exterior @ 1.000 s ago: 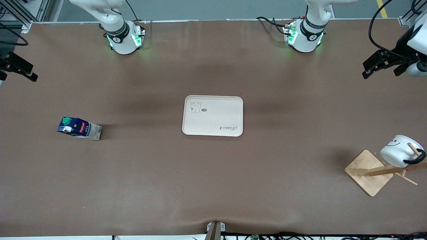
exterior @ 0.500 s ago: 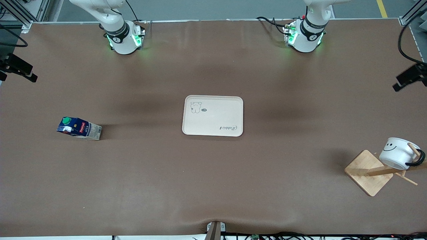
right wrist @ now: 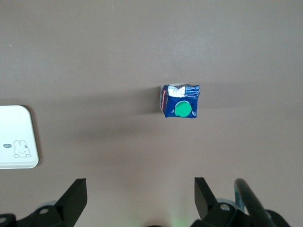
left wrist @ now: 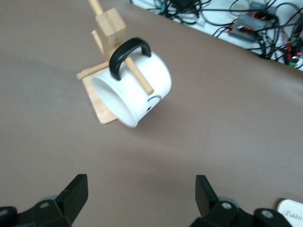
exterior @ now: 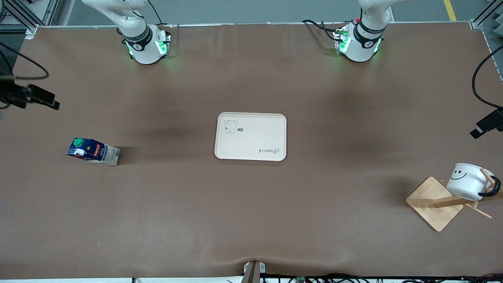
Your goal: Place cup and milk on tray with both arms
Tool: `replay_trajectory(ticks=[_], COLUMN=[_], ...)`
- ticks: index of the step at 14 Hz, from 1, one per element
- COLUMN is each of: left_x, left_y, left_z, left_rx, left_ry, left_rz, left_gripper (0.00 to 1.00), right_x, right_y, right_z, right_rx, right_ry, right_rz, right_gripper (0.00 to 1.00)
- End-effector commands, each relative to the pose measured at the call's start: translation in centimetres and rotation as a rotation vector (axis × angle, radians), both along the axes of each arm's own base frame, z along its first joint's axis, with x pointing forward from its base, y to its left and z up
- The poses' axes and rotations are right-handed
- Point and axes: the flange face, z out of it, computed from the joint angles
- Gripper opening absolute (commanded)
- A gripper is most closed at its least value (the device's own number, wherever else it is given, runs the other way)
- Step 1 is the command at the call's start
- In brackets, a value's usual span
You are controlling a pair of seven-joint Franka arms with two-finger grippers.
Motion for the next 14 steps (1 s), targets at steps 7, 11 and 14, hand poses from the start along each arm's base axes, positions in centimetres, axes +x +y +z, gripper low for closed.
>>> replay_trajectory(ticks=[7,11,14], left_x=[2.4,3.7,4.2], left_y=[6.0,6.1,5.9], left_z=[-8.1,-11.4,-11.9], left_rx=[0.019,-0.064,-0.060], left_ry=[-0.173,-0.228,-0.233], left_rz=[-0.196,-0.164,-0.168], left_gripper=[1.00,1.00,0.77], right_x=[1.5,2.2,2.6], right_y=[-0.4,-0.5,-0.4], right_z=[0.7,-0.9,-2.1], right_rx=[0.013,0.051,0.052], right_ry=[-0.053,-0.037,-0.015], right_rz=[0.005,-0.007,-0.005], right_gripper=[1.00,1.00,1.00])
